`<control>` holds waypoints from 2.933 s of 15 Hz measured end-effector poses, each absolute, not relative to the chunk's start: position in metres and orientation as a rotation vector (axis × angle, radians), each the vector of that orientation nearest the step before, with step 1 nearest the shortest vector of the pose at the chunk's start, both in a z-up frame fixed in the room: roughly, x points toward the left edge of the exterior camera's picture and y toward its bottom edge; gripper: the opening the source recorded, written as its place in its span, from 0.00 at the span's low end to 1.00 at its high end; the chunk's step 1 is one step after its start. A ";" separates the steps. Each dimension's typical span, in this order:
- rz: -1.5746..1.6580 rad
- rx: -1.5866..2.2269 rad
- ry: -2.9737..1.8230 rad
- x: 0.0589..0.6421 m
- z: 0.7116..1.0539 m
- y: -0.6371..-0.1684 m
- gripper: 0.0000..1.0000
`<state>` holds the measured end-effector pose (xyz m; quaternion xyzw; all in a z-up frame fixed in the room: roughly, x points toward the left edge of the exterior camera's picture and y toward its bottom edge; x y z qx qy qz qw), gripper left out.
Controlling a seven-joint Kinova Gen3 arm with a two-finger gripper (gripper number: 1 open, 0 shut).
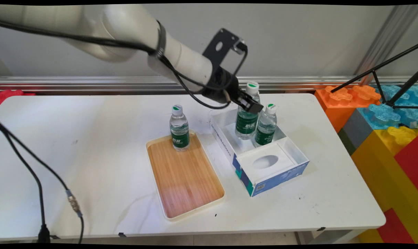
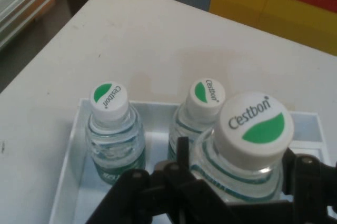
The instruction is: Place the picked object on the tray
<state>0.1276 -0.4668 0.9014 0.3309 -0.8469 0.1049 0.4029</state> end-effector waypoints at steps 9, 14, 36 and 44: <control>0.201 0.809 -2.159 0.161 0.943 -0.446 0.00; 0.169 0.749 -2.196 0.188 0.955 -0.424 0.00; 0.116 0.539 -2.308 0.247 0.846 -0.375 0.00; 0.110 0.537 -2.308 0.249 0.822 -0.376 0.00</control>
